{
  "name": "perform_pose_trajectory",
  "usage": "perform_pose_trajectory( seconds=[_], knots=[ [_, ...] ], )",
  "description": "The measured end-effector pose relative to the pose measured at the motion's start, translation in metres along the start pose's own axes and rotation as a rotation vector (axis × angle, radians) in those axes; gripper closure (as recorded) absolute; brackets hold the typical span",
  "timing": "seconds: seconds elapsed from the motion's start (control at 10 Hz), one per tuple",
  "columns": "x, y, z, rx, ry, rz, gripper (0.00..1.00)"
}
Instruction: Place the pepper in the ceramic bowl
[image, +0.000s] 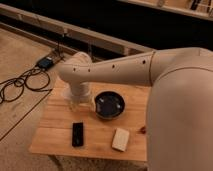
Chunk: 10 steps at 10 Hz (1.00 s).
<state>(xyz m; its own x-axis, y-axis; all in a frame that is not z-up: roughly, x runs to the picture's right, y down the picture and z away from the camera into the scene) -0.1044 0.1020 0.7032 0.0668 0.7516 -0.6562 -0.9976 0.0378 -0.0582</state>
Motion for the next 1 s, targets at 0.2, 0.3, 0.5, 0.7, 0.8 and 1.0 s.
perform_pose_trajectory(
  seconds=[0.2, 0.3, 0.5, 0.7, 0.8, 1.0],
  knots=[
    [0.0, 0.0, 0.0, 0.0, 0.0, 0.0, 0.35],
    [0.0, 0.0, 0.0, 0.0, 0.0, 0.0, 0.35],
    [0.0, 0.0, 0.0, 0.0, 0.0, 0.0, 0.35],
    [0.0, 0.0, 0.0, 0.001, 0.0, 0.0, 0.35],
    [-0.001, -0.002, 0.0, 0.004, 0.0, 0.001, 0.35],
    [-0.016, -0.041, 0.004, 0.057, -0.02, 0.049, 0.35]
  ],
)
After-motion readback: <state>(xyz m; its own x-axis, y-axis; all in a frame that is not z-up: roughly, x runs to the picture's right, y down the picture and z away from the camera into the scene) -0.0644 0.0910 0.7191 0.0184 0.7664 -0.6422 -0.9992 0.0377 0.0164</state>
